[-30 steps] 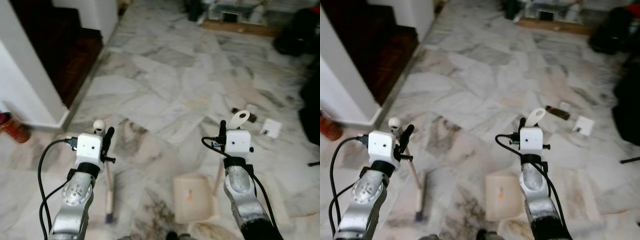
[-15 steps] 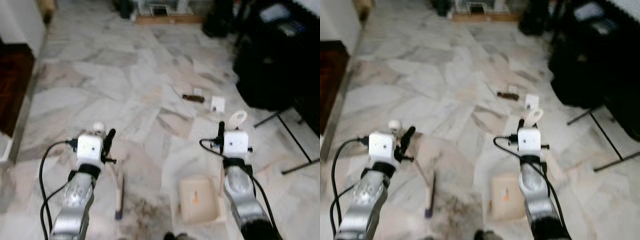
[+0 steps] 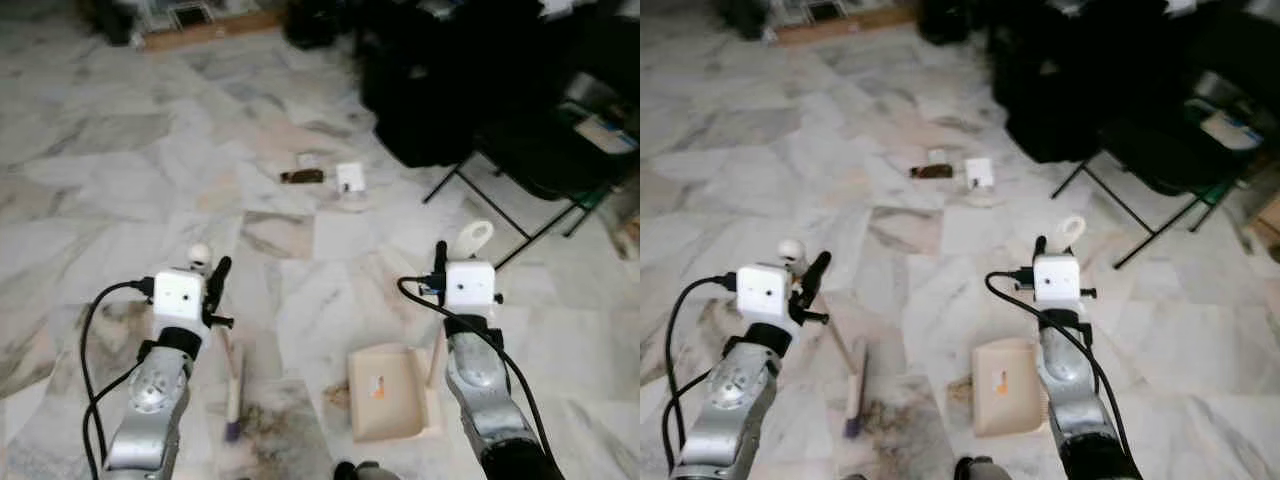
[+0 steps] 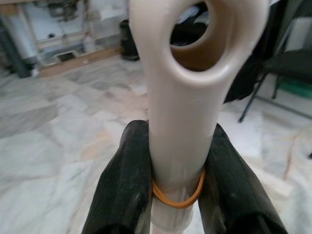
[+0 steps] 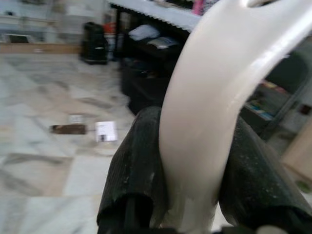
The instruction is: Sweep floor
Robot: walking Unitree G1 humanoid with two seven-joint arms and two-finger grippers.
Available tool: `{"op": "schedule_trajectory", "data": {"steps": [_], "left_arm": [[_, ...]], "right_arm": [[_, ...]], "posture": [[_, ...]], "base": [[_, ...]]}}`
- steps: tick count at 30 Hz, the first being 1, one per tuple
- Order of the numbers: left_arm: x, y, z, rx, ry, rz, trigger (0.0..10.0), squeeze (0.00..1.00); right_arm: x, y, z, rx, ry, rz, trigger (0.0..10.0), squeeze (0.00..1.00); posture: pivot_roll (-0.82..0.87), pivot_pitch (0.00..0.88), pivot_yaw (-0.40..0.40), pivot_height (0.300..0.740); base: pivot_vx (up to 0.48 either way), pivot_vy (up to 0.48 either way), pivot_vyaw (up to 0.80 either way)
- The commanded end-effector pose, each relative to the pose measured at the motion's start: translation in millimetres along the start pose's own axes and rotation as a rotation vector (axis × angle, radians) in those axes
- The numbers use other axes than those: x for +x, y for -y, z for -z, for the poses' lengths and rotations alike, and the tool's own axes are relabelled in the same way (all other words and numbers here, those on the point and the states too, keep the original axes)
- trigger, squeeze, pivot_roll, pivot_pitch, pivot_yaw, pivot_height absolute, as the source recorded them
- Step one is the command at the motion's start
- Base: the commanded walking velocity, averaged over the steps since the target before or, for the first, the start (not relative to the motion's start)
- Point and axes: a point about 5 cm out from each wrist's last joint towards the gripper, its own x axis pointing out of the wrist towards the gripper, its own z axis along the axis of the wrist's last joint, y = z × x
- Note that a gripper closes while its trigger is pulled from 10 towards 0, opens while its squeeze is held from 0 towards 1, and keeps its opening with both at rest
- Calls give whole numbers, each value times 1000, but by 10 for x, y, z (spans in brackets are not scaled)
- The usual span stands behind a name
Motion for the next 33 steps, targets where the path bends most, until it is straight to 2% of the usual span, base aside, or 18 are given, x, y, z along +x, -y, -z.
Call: {"op": "schedule_trajectory", "data": {"steps": [1, 33], "left_arm": [[-8, -8, -54, 3, 25, 4, 10000, 0], [-16, -5, -48, 4, 21, 1, 10000, 0]], "right_arm": [[27, -9, -75, -14, 44, -8, 10000, 0], [19, -55, -75, -2, 44, -26, 10000, 0]], "posture": [[118, 177, -26, 740], [121, 180, -28, 740]], "base": [[0, 0, 0], [308, 0, 0]]}}
